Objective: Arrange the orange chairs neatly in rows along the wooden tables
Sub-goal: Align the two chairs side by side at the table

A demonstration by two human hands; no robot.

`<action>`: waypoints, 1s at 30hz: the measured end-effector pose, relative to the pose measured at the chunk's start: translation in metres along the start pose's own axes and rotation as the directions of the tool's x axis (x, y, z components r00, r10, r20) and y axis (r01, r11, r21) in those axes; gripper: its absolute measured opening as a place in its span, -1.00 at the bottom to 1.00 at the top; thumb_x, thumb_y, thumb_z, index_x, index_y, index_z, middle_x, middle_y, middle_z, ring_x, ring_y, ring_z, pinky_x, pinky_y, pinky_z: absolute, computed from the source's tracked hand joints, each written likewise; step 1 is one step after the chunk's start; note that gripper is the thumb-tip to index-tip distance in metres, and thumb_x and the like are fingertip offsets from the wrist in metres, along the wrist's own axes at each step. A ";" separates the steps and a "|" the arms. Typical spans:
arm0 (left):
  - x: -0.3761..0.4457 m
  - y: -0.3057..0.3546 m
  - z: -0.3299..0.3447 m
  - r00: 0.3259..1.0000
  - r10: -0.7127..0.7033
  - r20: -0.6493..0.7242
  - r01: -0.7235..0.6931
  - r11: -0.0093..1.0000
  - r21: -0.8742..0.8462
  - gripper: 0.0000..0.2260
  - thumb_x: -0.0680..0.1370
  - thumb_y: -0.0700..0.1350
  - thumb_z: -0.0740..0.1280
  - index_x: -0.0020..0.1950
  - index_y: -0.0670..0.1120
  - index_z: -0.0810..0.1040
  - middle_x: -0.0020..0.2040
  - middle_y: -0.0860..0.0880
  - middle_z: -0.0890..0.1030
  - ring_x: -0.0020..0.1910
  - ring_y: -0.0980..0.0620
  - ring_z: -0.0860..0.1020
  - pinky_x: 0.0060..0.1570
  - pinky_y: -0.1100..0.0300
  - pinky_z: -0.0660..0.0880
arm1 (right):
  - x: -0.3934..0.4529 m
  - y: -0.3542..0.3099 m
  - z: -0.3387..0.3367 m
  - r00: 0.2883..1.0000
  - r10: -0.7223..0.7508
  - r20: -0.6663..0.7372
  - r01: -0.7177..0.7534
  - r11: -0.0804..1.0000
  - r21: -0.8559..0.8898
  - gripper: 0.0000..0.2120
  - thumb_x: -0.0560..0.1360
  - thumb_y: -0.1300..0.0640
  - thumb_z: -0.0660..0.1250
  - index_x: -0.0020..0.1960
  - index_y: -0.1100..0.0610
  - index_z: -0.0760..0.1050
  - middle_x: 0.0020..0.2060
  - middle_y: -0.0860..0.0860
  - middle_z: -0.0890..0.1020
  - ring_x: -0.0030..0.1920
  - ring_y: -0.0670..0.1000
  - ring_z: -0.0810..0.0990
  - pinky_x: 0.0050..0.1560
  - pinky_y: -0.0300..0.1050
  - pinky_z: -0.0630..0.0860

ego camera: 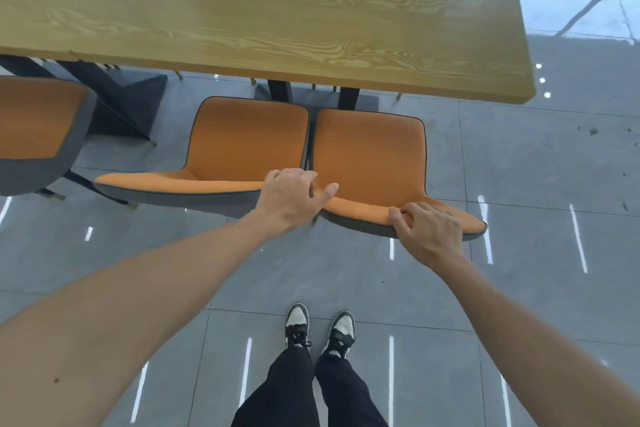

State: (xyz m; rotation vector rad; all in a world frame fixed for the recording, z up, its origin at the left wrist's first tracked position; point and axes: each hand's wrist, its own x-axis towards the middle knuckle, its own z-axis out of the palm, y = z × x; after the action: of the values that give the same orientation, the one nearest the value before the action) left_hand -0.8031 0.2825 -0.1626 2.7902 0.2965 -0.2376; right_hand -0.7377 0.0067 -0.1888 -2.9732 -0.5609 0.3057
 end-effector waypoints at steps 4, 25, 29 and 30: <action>-0.017 -0.047 -0.026 0.991 -0.108 0.072 0.098 0.987 0.131 -0.29 0.51 0.43 0.22 0.44 -0.06 0.53 0.33 -0.08 0.61 0.32 -0.12 0.55 0.34 -0.13 0.43 | -0.007 -0.025 -0.010 0.986 -0.165 -0.011 0.165 0.983 0.080 -0.40 0.50 -0.43 0.12 0.11 0.03 0.61 0.07 -0.01 0.68 0.13 0.09 0.60 0.30 0.11 0.38; -0.023 -0.136 -0.018 0.991 0.076 0.107 -0.097 0.974 0.206 -0.91 0.37 -0.05 0.35 -0.15 0.06 0.60 -0.25 0.08 0.64 -0.27 -0.03 0.57 -0.30 0.16 0.30 | 0.012 -0.125 0.005 0.972 -0.141 0.189 0.166 0.979 -0.121 -0.94 0.42 0.06 0.27 -0.16 0.04 0.42 -0.32 -0.05 0.48 -0.30 0.09 0.43 -0.30 -0.08 0.30; -0.023 -0.134 -0.016 0.987 0.121 0.108 -0.140 0.971 0.195 -0.93 0.36 -0.08 0.34 -0.18 0.05 0.59 -0.30 0.09 0.61 -0.30 -0.02 0.56 -0.32 0.17 0.28 | 0.013 -0.124 0.008 0.970 -0.186 0.157 0.205 0.972 -0.115 -0.94 0.34 0.08 0.22 -0.22 0.04 0.44 -0.34 -0.04 0.55 -0.35 0.10 0.41 -0.36 -0.09 0.26; -0.022 -0.135 -0.015 0.986 0.128 0.104 -0.147 0.970 0.195 -0.93 0.35 -0.08 0.34 -0.19 0.04 0.58 -0.31 0.08 0.61 -0.31 -0.03 0.56 -0.34 0.17 0.29 | 0.013 -0.122 0.009 0.969 -0.196 0.150 0.215 0.969 -0.120 -0.90 0.31 0.08 0.20 -0.23 0.05 0.47 -0.35 -0.05 0.55 -0.36 0.10 0.42 -0.38 -0.09 0.25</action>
State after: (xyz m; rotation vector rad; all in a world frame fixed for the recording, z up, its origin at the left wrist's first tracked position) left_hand -0.8537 0.4090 -0.1849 2.9728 0.0580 -0.3798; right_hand -0.7707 0.1254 -0.1833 -3.0015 -0.9352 0.4730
